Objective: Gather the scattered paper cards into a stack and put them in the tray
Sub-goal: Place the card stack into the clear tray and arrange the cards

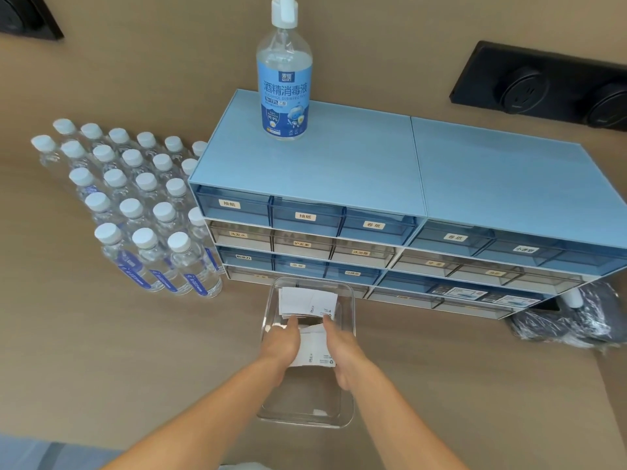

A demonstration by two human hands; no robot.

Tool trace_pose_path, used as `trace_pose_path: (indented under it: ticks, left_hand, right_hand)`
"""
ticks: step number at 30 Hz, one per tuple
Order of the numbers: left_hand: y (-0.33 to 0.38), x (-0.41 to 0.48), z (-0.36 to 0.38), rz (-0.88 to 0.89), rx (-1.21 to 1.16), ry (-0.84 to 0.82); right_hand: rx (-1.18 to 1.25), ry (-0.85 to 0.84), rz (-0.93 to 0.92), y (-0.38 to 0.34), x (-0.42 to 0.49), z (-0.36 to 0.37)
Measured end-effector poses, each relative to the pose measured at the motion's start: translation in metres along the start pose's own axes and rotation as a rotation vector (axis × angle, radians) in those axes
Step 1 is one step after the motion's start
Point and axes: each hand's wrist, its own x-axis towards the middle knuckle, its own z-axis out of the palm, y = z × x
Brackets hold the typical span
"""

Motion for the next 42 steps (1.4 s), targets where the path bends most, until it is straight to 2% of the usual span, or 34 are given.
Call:
trace_pose_path:
  ticks: [6, 9, 12, 14, 17, 27, 32, 42]
  left_hand:
    - [0.001, 0.004, -0.014, 0.172, 0.082, -0.117]
    - [-0.001, -0.003, -0.024, 0.362, 0.462, -0.137]
    - [-0.005, -0.007, -0.019, 0.669, 0.954, -0.055]
    - [-0.004, -0.005, -0.012, 0.794, 1.218, 0.001]
    - [-0.002, 0.005, -0.007, 0.816, 1.377, 0.004]
    - [0.002, 0.03, -0.011, 0.758, 1.378, -0.105]
    - [0.001, 0.027, -0.008, 0.753, 1.415, -0.105]
    - [-0.018, 0.019, -0.008, 0.783, 1.476, -0.063]
  right_hand:
    - [-0.224, 0.158, -0.15, 0.002, -0.001, 0.003]
    - [-0.549, 0.205, -0.387, 0.004, -0.008, -0.001]
    - [-0.923, 0.173, -0.652, 0.005, -0.011, -0.003]
    - [-1.199, 0.166, -0.711, 0.004, -0.007, -0.002]
    - [-1.416, 0.187, -0.726, -0.001, -0.002, 0.0]
    - [-1.475, 0.168, -0.64, -0.002, 0.008, 0.002]
    - [-1.507, 0.161, -0.6, -0.001, 0.009, 0.003]
    - [-1.5, 0.19, -0.637, 0.024, 0.008, 0.011]
